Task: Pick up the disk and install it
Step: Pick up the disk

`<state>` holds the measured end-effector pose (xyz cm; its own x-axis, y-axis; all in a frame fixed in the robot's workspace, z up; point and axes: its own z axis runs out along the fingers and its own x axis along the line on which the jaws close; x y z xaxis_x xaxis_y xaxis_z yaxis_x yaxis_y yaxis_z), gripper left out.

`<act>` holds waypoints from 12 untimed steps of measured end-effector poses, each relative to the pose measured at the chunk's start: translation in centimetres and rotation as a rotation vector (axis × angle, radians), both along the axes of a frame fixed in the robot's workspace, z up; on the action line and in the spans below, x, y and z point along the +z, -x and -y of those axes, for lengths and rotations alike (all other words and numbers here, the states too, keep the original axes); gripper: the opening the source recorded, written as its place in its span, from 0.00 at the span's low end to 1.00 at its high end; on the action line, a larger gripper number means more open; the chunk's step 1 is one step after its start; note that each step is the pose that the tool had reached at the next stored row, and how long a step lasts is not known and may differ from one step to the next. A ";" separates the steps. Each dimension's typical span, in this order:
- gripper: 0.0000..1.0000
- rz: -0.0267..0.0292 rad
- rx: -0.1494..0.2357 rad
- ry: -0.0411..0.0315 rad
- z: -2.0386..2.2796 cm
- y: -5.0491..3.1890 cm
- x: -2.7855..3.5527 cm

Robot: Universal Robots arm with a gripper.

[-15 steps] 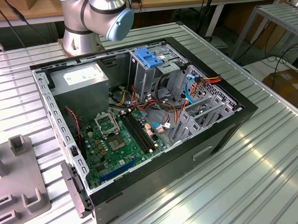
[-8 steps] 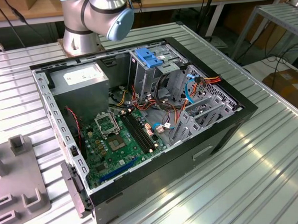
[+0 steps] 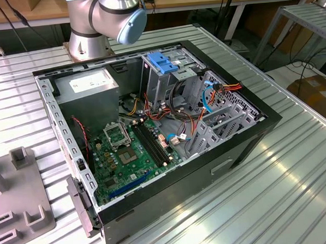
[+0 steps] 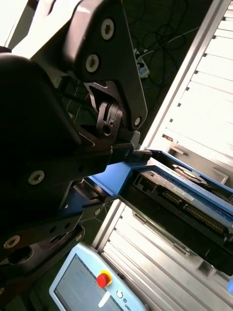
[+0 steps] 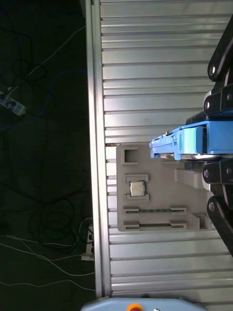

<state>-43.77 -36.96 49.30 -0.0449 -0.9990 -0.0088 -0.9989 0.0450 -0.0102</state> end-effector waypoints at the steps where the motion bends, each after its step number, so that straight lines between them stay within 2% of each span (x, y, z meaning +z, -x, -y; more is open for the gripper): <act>1: 0.37 0.0000 0.000 0.0000 0.00 -0.10 0.00; 12: 0.37 0.0000 0.000 0.0001 0.00 -1.32 0.00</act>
<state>-42.45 -36.96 49.31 -0.0449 -0.9990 -0.0088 -0.9989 0.0450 -0.0102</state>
